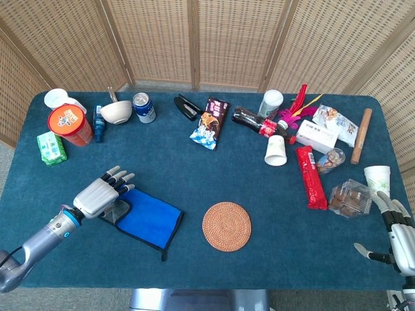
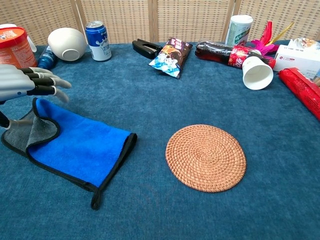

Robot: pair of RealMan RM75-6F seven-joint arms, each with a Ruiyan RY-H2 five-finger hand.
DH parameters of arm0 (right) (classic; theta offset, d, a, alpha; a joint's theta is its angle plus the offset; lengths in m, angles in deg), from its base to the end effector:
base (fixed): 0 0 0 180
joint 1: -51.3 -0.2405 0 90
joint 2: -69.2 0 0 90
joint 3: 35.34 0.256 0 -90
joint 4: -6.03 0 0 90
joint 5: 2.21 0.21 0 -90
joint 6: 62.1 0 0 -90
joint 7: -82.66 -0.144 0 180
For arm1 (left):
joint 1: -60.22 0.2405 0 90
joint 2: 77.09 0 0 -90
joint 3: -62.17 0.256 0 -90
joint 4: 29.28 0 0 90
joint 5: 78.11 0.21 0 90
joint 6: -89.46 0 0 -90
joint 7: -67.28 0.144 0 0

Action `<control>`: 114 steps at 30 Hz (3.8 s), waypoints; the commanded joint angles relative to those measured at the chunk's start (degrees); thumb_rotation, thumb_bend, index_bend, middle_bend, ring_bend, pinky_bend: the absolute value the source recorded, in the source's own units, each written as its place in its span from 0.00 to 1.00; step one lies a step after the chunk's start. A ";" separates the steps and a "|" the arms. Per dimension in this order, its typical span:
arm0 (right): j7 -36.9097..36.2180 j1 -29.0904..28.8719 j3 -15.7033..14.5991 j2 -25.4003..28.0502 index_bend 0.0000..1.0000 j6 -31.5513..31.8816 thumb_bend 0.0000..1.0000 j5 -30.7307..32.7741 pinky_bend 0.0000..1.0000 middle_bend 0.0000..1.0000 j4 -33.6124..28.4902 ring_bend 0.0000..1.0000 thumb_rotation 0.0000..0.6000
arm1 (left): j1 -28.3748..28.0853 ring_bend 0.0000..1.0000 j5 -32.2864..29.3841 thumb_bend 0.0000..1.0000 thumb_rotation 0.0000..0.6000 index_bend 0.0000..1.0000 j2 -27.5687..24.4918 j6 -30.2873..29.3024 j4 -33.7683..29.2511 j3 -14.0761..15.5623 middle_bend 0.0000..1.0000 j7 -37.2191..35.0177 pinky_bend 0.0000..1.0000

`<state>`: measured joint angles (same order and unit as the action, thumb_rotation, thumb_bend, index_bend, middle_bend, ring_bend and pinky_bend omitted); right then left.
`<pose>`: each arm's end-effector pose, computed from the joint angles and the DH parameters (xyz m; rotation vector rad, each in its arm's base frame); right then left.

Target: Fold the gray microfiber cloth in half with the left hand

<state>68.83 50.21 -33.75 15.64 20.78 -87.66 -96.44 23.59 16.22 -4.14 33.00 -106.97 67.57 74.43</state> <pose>-0.3036 -0.1544 0.1922 1.2731 -1.1667 0.9908 -0.2513 0.3019 0.0492 -2.2085 -0.5285 -0.6331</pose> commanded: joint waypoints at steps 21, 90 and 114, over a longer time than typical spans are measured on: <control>-0.38 0.00 0.06 0.05 0.00 0.06 0.00 0.05 0.00 0.00 0.09 0.00 1.00 | -1.29 0.00 -1.25 0.43 1.00 0.43 3.56 2.20 0.57 -1.35 0.00 4.48 0.02; 2.74 -0.51 -0.20 -1.19 0.00 -1.06 0.00 0.48 0.00 0.00 -0.03 0.00 1.00 | 3.83 0.00 0.38 0.55 1.00 0.56 -0.92 -2.27 3.06 2.42 0.00 1.44 0.03; 3.47 -0.43 0.02 -1.44 0.00 -0.64 0.00 0.73 0.00 0.00 0.07 0.00 1.00 | 5.35 0.00 -0.55 0.55 1.00 0.50 -1.34 -2.38 4.76 2.20 0.00 0.16 0.03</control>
<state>72.30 49.78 -33.73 14.20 20.14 -86.93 -96.37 28.93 15.68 -5.47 30.62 -102.20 69.76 74.59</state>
